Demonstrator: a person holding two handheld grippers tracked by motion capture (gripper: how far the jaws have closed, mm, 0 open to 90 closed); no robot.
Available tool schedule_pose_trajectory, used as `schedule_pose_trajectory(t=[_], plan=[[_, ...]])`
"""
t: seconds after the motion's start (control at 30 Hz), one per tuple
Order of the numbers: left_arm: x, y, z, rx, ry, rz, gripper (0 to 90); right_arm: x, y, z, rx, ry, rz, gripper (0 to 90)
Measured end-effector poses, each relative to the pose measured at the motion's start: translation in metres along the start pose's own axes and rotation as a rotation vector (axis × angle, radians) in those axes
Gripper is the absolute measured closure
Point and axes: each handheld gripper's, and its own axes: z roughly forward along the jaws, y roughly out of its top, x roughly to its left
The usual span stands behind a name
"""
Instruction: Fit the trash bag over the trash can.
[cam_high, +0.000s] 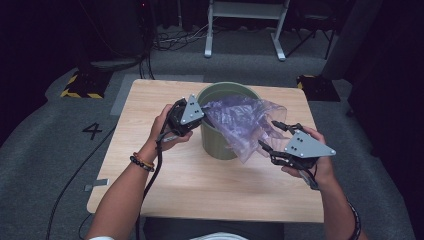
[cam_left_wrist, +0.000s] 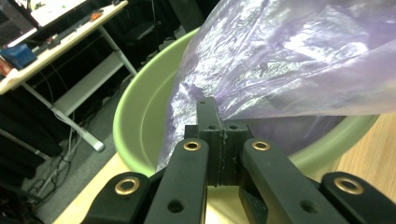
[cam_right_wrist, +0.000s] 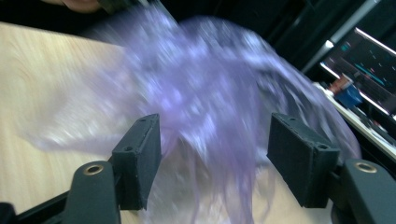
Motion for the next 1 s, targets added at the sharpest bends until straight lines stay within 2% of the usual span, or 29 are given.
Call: schedule_pose_trajectory(t=[0.03, 0.07, 0.17, 0.2, 0.23, 0.3, 0.33, 0.37, 0.4, 0.43, 0.47, 0.5, 0.57, 0.6, 0.63, 0.67, 0.7, 0.73, 0.8, 0.83, 0.9, 0.93, 1.0], plan=[[0.000, 0.000, 0.000, 0.000, 0.000, 0.000, 89.7, 0.000, 0.000, 0.000, 0.000, 0.000, 0.000, 35.5], [0.003, -0.006, -0.002, 0.000, 0.003, -0.021, 89.7, 0.000, -0.005, 0.004, 0.020, -0.007, -0.002, 36.5], [0.005, -0.010, -0.003, 0.001, 0.009, -0.032, 89.6, 0.003, -0.010, 0.011, 0.044, -0.002, -0.011, 40.6], [0.008, -0.015, -0.005, 0.001, 0.008, -0.047, 89.4, 0.007, -0.013, 0.018, 0.072, -0.024, -0.039, 46.0], [0.008, -0.015, -0.005, 0.001, 0.008, -0.047, 89.4, 0.007, -0.013, 0.018, 0.072, -0.024, -0.039, 46.0], [0.011, -0.020, -0.008, -0.005, 0.015, -0.063, 89.1, 0.009, -0.017, 0.024, 0.074, -0.001, -0.033, 57.5], [0.013, -0.022, -0.010, 0.000, 0.020, -0.074, 86.8, 0.011, -0.019, 0.027, 0.083, -0.007, -0.039, 69.5], [0.013, -0.022, -0.010, 0.000, 0.020, -0.074, 83.9, 0.011, -0.019, 0.027, 0.083, -0.007, -0.039, 69.5], [0.014, -0.024, -0.012, 0.001, 0.031, -0.081, 78.5, 0.013, -0.020, 0.030, 0.086, 0.001, -0.041, 78.1], [0.014, -0.024, -0.012, 0.001, 0.031, -0.081, 75.6, 0.013, -0.020, 0.030, 0.086, 0.001, -0.041, 78.1], [0.013, -0.027, -0.017, -0.010, 0.028, -0.093, 72.5, 0.016, -0.019, 0.032, 0.082, 0.009, -0.044, 83.1], [0.013, -0.028, -0.019, -0.012, 0.028, -0.101, 65.7, 0.018, -0.019, 0.033, 0.078, 0.008, -0.047, 85.8], [0.013, -0.028, -0.021, -0.016, 0.018, -0.110, 58.5, 0.018, -0.018, 0.034, 0.074, 0.011, -0.047, 87.4], [0.013, -0.029, -0.023, -0.024, 0.010, -0.119, 52.1, 0.020, -0.017, 0.034, 0.067, 0.020, -0.050, 88.9], [0.012, -0.029, -0.026, -0.027, 0.010, -0.132, 52.1, 0.020, -0.017, 0.034, 0.067, 0.020, -0.050, 88.9], [0.010, -0.030, -0.032, -0.047, -0.002, -0.159, 42.7, 0.023, -0.016, 0.035, 0.067, 0.026, -0.049, 89.2], [0.010, -0.030, -0.032, -0.047, -0.002, -0.159, 38.7, 0.023, -0.016, 0.035, 0.067, 0.026, -0.049, 89.2], [0.009, -0.031, -0.035, -0.054, -0.003, -0.168, 38.7, 0.023, -0.016, 0.036, 0.064, 0.029, -0.048, 89.3], [0.004, -0.036, -0.047, -0.068, 0.015, -0.182, 27.1, 0.026, -0.016, 0.037, 0.065, 0.033, -0.050, 89.8], [0.004, -0.036, -0.047, -0.068, 0.015, -0.182, 25.8, 0.027, -0.016, 0.037, 0.066, 0.034, -0.050, 89.8], [0.000, -0.041, -0.056, -0.084, 0.007, -0.193, 24.8, 0.028, -0.017, 0.037, 0.066, 0.033, -0.051, 89.8], [-0.005, -0.043, -0.063, -0.090, 0.001, -0.194, 21.3, 0.029, -0.017, 0.037, 0.069, 0.036, -0.052, 89.9], [-0.009, -0.044, -0.068, -0.097, 0.000, -0.182, 20.0, 0.029, -0.018, 0.038, 0.069, 0.034, -0.053, 89.9]])
